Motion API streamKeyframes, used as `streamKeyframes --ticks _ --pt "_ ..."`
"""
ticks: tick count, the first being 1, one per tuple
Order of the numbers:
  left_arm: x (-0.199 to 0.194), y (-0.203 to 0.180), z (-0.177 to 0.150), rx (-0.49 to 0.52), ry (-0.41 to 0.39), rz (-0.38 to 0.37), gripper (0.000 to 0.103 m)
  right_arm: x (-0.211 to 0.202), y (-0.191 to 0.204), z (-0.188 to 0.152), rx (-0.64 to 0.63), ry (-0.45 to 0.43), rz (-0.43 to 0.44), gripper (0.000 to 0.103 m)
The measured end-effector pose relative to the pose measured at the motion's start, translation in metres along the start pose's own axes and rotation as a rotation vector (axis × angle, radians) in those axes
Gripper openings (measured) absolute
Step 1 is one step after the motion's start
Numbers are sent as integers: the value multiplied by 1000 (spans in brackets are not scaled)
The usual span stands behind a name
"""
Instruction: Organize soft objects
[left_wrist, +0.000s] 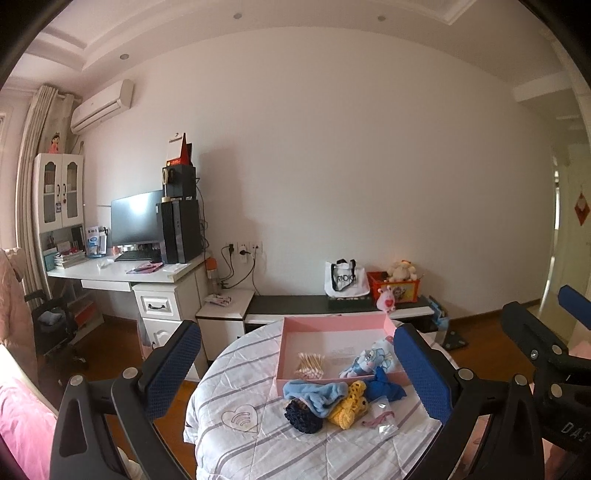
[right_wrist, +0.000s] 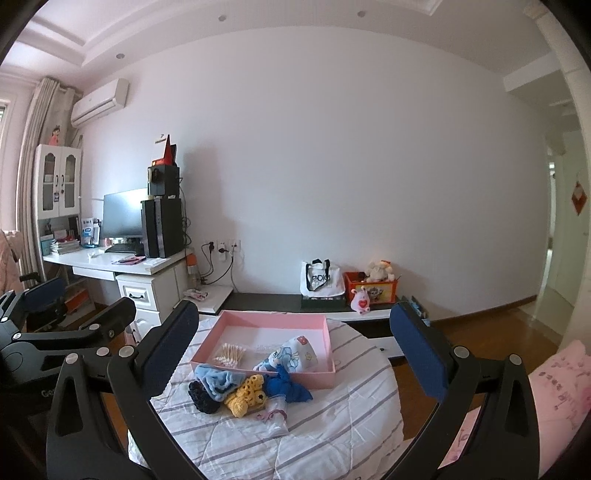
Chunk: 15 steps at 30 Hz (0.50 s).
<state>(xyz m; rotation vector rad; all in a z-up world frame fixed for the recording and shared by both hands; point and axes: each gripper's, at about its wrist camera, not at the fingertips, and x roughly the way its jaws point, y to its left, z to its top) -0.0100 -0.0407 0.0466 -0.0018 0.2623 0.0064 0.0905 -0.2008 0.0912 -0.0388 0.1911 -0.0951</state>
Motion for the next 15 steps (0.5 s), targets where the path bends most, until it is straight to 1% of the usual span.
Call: streamKeyframes --ticks 5,7,15 --pt "4 -1 2 0 2 1 103 1 0 2 0 5 -1 103" --pt "16 -6 10 2 8 3 103 3 -1 2 0 9 -2 103" --pt "31 -9 13 9 34 -1 103 16 -3 -2 1 34 -10 103"
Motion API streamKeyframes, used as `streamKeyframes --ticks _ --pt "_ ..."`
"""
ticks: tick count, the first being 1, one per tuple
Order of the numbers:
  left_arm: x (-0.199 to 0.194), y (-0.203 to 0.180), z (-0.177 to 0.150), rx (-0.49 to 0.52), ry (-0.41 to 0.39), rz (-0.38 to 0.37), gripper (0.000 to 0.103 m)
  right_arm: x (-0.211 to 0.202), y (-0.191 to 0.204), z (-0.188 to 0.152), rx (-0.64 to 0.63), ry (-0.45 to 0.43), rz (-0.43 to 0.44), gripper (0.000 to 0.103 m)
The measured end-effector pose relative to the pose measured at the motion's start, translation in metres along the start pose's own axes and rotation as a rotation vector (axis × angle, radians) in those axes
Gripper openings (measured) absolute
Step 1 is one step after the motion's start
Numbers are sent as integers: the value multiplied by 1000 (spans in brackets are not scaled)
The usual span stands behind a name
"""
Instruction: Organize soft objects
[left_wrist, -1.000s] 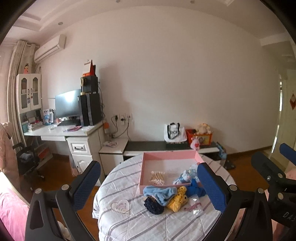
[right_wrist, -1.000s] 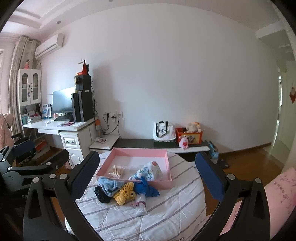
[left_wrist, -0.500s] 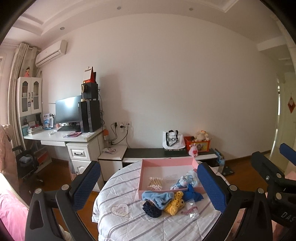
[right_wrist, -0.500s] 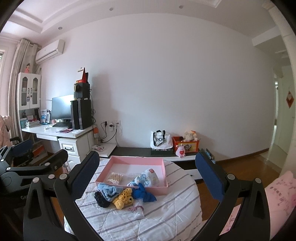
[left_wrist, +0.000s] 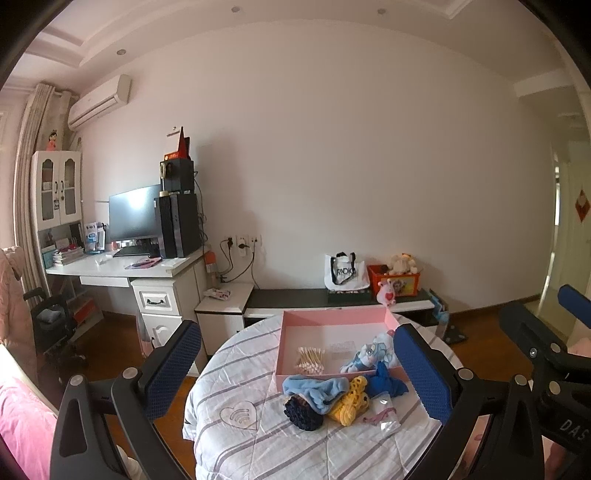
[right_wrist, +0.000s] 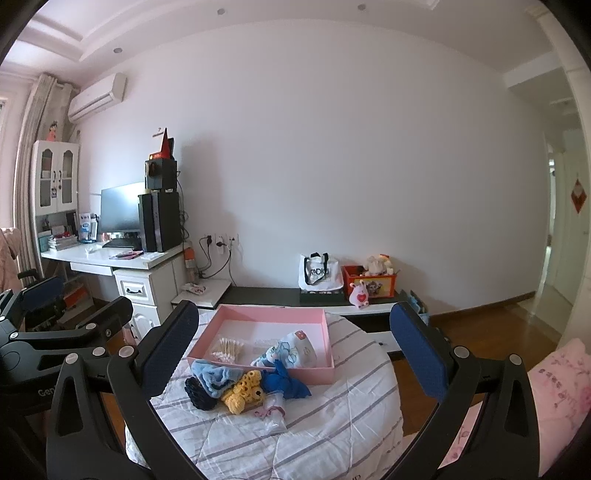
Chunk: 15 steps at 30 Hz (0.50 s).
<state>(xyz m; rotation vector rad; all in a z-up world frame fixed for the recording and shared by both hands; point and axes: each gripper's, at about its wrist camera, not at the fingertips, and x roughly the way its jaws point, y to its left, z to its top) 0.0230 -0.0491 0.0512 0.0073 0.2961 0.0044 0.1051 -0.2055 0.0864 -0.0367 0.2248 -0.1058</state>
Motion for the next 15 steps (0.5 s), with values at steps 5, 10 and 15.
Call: streamKeyframes --ticks 5,10,15 --pt "9 -1 0 9 16 -6 103 9 -1 -3 -2 22 -9 103" --pt "23 1 -3 22 49 -15 103 20 -3 -6 1 47 -24 103" --pt "44 6 -7 30 102 -16 103 36 -3 -13 0 90 -39 103"
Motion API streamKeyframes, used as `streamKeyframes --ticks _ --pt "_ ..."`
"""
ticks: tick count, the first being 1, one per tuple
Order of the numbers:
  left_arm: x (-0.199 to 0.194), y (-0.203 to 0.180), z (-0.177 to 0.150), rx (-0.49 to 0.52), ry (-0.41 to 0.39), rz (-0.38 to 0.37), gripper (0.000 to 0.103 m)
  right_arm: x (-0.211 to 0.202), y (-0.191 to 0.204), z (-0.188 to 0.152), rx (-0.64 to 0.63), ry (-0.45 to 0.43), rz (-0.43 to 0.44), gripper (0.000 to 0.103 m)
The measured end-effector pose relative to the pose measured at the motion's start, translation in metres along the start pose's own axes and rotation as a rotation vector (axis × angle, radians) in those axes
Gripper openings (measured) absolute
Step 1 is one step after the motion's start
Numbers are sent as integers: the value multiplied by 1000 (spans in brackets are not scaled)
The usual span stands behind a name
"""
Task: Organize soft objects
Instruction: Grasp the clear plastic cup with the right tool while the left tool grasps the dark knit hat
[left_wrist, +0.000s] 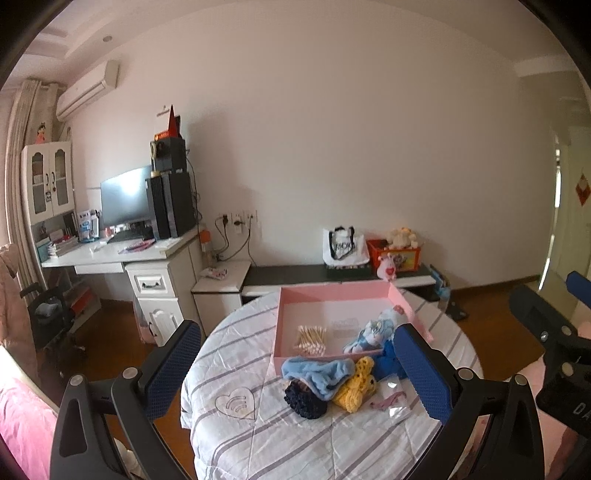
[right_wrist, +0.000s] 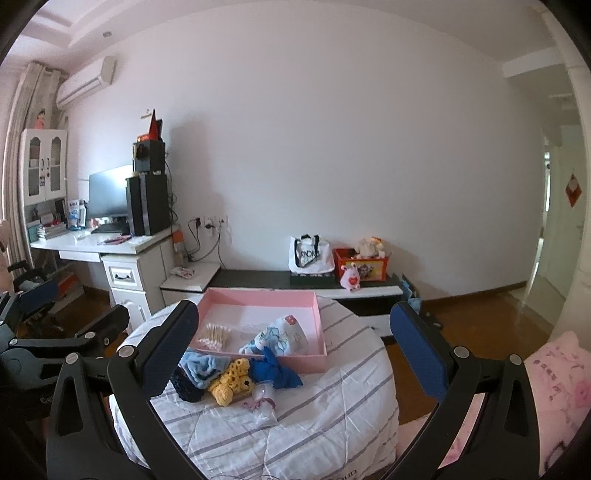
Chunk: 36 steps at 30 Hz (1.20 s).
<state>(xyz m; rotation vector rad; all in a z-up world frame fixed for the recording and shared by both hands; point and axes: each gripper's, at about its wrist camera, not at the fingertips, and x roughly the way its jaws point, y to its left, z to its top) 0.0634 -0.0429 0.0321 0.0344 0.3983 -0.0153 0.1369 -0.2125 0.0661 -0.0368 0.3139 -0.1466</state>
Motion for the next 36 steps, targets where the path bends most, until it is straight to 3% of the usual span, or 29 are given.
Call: streamKeyframes --ticks 6,14,23,33,35,36 --pt "32 9 -4 3 85 12 103 31 3 -12 -6 90 -10 103" --pt "83 21 -13 5 225 30 103 94 15 -47 -16 278 -2 103" --pt "144 34 -37 13 374 10 103 163 31 -98 -33 503 5 103" --pt "198 35 -64 24 500 -24 103 209 27 -140 -24 657 -11 103" --pt "208 34 -67 24 518 -28 103 215 27 -147 -29 679 -4 99" --pt "212 34 -69 22 526 -29 103 219 29 -150 -28 689 2 93"
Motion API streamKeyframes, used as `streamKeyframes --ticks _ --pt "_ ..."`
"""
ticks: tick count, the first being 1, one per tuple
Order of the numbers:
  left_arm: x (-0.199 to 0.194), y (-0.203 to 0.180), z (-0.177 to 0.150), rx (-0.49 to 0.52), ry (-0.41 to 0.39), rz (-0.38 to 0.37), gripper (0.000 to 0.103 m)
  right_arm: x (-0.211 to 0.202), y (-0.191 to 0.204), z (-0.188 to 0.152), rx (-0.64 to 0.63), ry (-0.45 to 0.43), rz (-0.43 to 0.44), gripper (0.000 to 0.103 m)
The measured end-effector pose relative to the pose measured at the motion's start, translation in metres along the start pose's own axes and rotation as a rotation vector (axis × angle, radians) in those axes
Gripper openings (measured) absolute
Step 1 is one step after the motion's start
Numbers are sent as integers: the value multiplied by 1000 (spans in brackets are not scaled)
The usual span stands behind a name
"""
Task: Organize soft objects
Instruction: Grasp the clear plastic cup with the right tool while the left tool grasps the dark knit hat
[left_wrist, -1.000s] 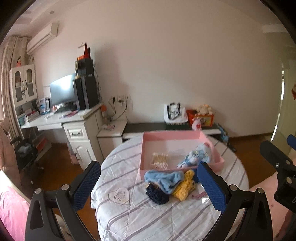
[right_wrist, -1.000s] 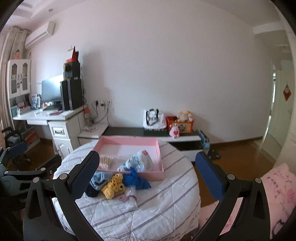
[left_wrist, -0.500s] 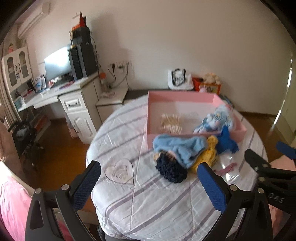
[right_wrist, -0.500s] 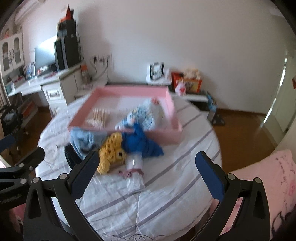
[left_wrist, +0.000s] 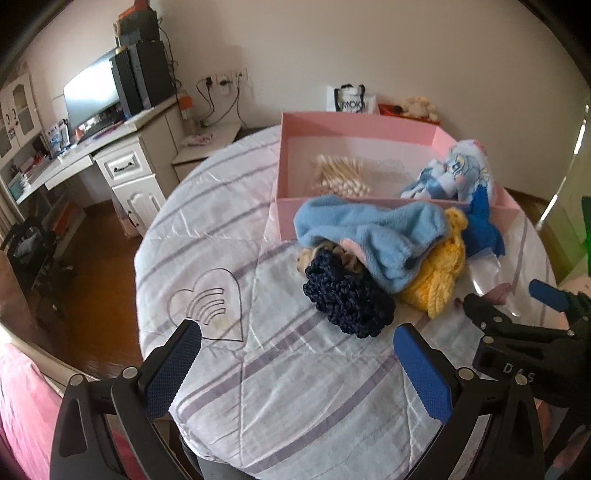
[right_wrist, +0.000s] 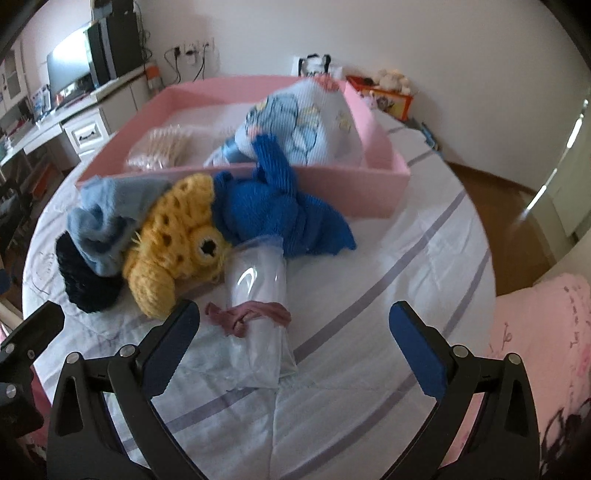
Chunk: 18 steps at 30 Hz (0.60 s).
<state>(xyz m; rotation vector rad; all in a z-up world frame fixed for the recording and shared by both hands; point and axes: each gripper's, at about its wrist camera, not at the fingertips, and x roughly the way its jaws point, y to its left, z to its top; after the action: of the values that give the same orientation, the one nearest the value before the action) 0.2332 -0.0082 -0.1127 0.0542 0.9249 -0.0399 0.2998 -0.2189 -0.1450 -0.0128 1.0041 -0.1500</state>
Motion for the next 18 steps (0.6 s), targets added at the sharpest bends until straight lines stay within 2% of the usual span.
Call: streamKeyframes --ticks 1,3,4,5,6,10,12,14,16,17,18 --pt "6 0 0 -1 4 -2 103 4 -1 -1 3 8 25 89" --pt "15 0 3 -8 21 -10 103 5 -2 -1 8 5 66 63" --pt "19 0 3 -10 27 -12 103 3 -2 -1 0 -5 75 56" --pt "24 -1 4 -13 37 -17 103 1 -2 -1 -4 -9 92 38" --pt "28 -1 5 -15 42 -21 103 -1 -3 0 0 -7 109 33" --pt "43 -5 10 -16 61 -56 103 -8 -6 1 3 -21 108 33" --pt "51 -9 12 -16 73 -79 99 -14 -9 2 -4 -36 122 33" --pt "59 -13 14 -6 83 -89 87 -19 -10 4 -9 -47 117 33" --pt "66 -19 14 13 98 -83 68 -22 -12 4 -14 -52 123 33" --pt "67 -20 14 17 92 -76 66 -23 -13 4 -17 -55 128 33" --pt "67 -21 14 17 83 -76 58 -23 -14 3 -20 -54 131 33"
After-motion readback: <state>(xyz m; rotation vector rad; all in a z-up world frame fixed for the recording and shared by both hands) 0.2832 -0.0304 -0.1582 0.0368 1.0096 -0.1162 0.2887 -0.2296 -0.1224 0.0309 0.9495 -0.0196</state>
